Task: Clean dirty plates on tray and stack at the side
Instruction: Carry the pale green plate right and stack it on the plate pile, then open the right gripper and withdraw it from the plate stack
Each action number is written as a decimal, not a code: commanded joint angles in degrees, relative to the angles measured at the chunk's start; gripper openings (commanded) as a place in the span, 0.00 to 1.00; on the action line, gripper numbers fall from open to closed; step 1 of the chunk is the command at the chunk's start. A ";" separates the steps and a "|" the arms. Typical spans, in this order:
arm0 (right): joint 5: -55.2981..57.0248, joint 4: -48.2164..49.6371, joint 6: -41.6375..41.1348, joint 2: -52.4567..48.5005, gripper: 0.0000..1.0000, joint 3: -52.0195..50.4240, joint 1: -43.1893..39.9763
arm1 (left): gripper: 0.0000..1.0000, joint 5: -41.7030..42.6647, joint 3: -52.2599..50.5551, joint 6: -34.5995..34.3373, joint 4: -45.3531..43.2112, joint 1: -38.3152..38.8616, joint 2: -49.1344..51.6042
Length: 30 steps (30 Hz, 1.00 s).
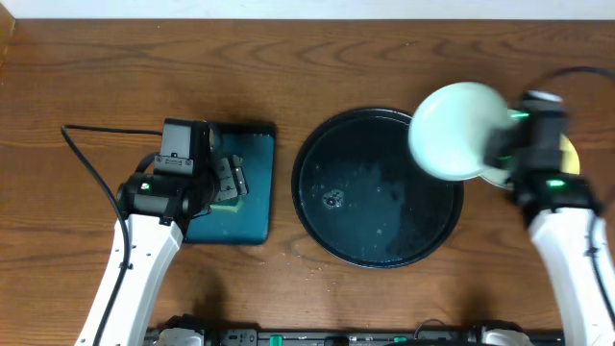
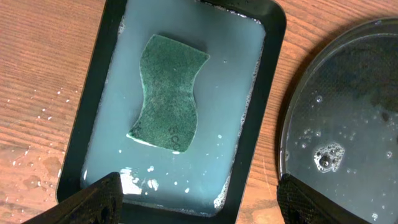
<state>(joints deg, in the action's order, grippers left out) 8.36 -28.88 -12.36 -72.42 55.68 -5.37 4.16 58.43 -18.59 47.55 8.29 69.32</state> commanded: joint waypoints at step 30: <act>-0.31 9.97 -11.47 -25.99 0.01 0.87 -27.04 | 0.80 -0.11 1.05 0.35 0.17 -0.24 -0.09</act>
<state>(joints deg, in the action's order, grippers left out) 4.32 -18.02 -23.92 -101.41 56.62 -31.42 4.19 58.43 -18.59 47.59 8.29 69.32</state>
